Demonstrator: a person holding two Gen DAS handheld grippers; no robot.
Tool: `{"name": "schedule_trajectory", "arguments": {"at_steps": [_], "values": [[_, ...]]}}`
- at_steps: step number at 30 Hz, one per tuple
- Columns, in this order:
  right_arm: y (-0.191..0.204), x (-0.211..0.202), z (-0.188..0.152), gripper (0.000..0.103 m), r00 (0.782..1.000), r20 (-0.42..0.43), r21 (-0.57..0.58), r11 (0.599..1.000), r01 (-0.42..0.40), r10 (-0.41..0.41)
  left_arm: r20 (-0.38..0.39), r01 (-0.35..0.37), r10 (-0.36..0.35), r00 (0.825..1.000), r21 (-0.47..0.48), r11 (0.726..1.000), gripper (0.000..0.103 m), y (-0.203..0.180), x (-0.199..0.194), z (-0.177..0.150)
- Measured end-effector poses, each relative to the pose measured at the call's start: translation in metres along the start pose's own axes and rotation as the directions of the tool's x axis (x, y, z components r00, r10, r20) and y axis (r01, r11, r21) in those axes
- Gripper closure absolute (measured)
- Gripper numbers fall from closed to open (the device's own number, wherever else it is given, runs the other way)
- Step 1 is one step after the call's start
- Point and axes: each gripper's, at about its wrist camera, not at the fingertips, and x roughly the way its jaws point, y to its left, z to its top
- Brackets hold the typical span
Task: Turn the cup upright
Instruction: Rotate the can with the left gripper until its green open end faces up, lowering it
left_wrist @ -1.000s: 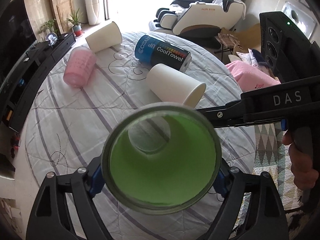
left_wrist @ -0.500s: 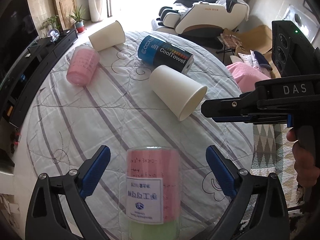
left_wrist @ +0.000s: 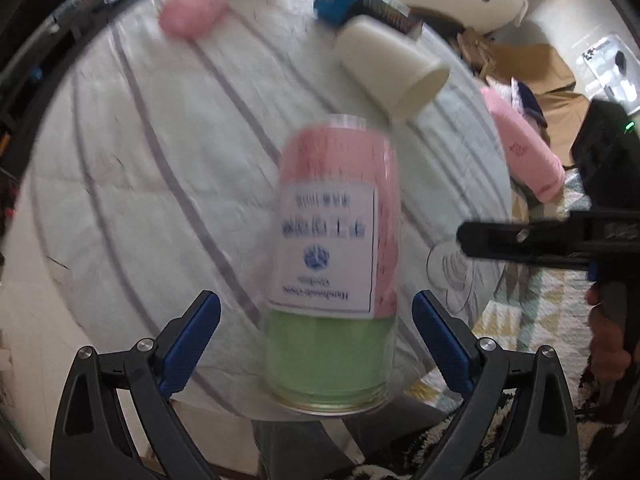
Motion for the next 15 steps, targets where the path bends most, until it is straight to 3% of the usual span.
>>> {"name": "schedule_trajectory", "arguments": {"at_steps": [1, 2, 6, 9, 15], "values": [[0.002, 0.001, 0.001, 0.070, 1.000, -0.006, -0.011, 1.000, 0.005, -0.005, -0.027, 0.018, -0.019, 0.999, -0.009, 1.000, 0.030, 0.000, 0.006, -0.001], [0.003, 0.004, 0.002, 0.067, 1.000, -0.018, -0.016, 1.000, 0.013, -0.014, -0.057, 0.034, -0.035, 0.998, -0.024, 0.999, 0.031, 0.000, 0.010, -0.002], [0.008, 0.016, 0.005, 0.065, 0.999, -0.047, -0.013, 1.000, 0.009, -0.009, -0.057, 0.040, -0.040, 0.998, 0.002, 0.999, 0.031, -0.007, -0.005, -0.001], [0.019, 0.013, 0.008, 0.065, 1.000, -0.010, -0.039, 0.999, 0.019, -0.019, -0.055, 0.079, -0.079, 0.995, 0.003, 0.997, 0.032, -0.007, -0.020, 0.006], [0.041, -0.016, 0.030, 0.065, 0.998, 0.053, -0.179, 0.984, -0.014, 0.024, -0.033, 0.063, -0.062, 0.998, 0.057, 0.996, 0.032, -0.014, -0.039, 0.019]]}}
